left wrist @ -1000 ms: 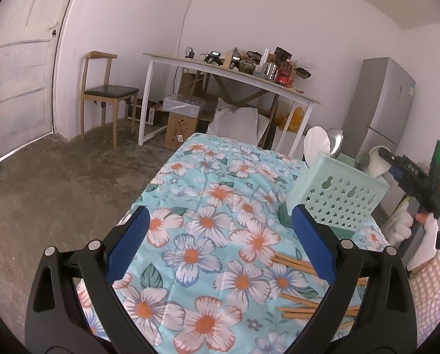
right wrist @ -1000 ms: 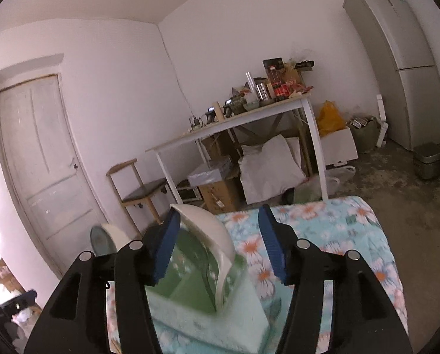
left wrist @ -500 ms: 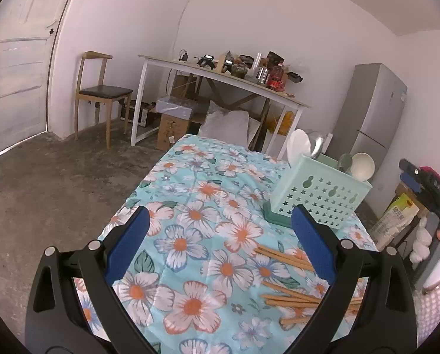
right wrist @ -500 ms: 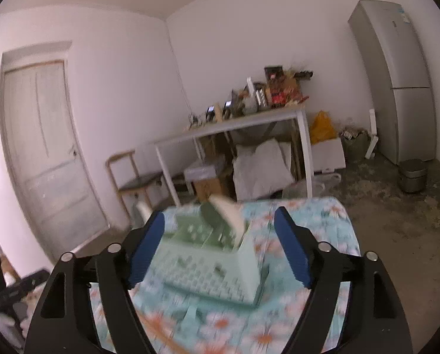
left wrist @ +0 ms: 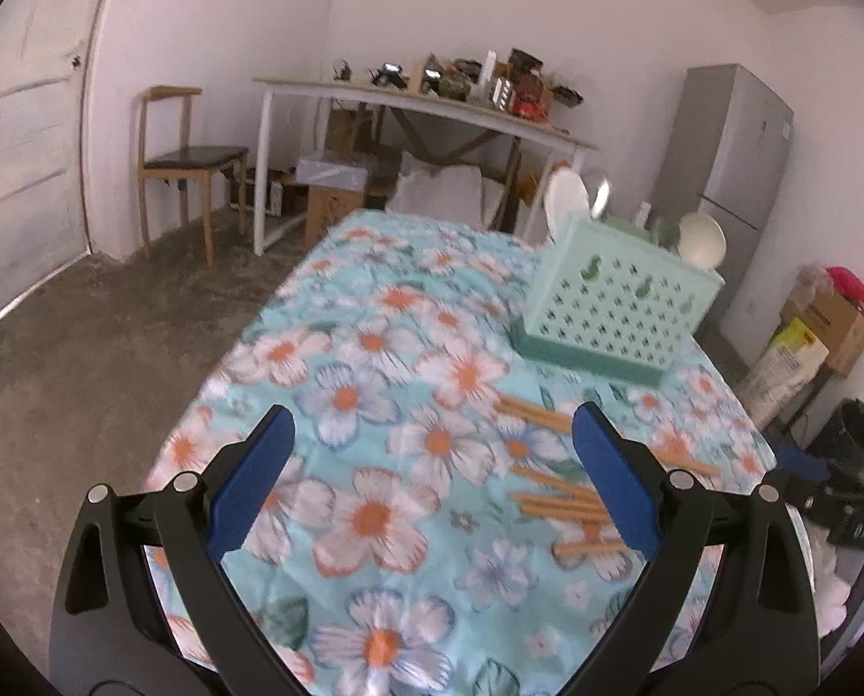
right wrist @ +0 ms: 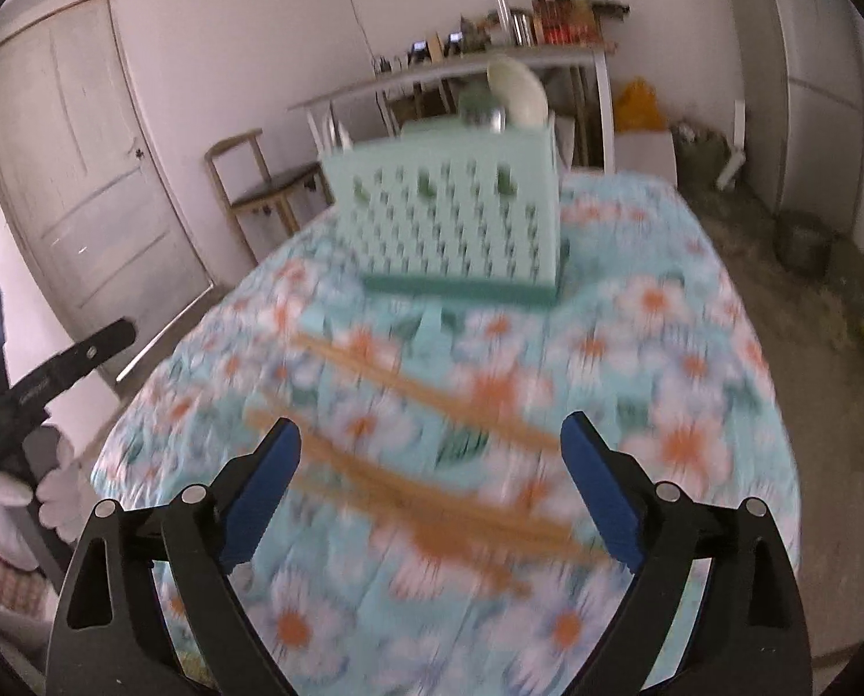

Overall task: Organize utensils
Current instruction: 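Move both tools toward the wooden chopsticks on the bedspread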

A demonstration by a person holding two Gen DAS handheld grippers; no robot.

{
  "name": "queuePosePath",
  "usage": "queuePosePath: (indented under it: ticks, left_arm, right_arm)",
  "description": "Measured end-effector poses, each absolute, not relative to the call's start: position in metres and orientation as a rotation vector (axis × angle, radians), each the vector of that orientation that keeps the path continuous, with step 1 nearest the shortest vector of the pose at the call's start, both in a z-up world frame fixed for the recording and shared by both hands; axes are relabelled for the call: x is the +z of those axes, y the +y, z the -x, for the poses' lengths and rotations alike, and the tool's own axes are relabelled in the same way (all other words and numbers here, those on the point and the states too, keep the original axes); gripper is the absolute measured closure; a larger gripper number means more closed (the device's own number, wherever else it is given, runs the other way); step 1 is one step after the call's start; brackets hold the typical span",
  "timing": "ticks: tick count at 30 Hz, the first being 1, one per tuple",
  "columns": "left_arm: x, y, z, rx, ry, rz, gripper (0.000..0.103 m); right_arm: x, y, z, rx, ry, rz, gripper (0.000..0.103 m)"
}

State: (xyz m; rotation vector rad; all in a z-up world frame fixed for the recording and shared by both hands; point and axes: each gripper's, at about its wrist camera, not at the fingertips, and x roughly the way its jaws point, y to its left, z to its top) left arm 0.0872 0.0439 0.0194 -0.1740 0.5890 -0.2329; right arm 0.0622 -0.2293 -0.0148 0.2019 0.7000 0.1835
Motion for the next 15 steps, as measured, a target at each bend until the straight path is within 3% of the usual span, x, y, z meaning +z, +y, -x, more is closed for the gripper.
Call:
queuePosePath:
  ticks: [9, 15]
  left_arm:
    - [-0.005, 0.02, -0.078, -0.408, 0.73, 0.218, 0.011]
    - [-0.023, -0.006, -0.068, -0.608, 0.835, 0.321, 0.037]
  right_arm:
    - [-0.039, -0.229, -0.039, 0.257, 0.778, -0.31, 0.014]
    - [-0.041, -0.241, -0.039, 0.257, 0.766, -0.372, 0.015]
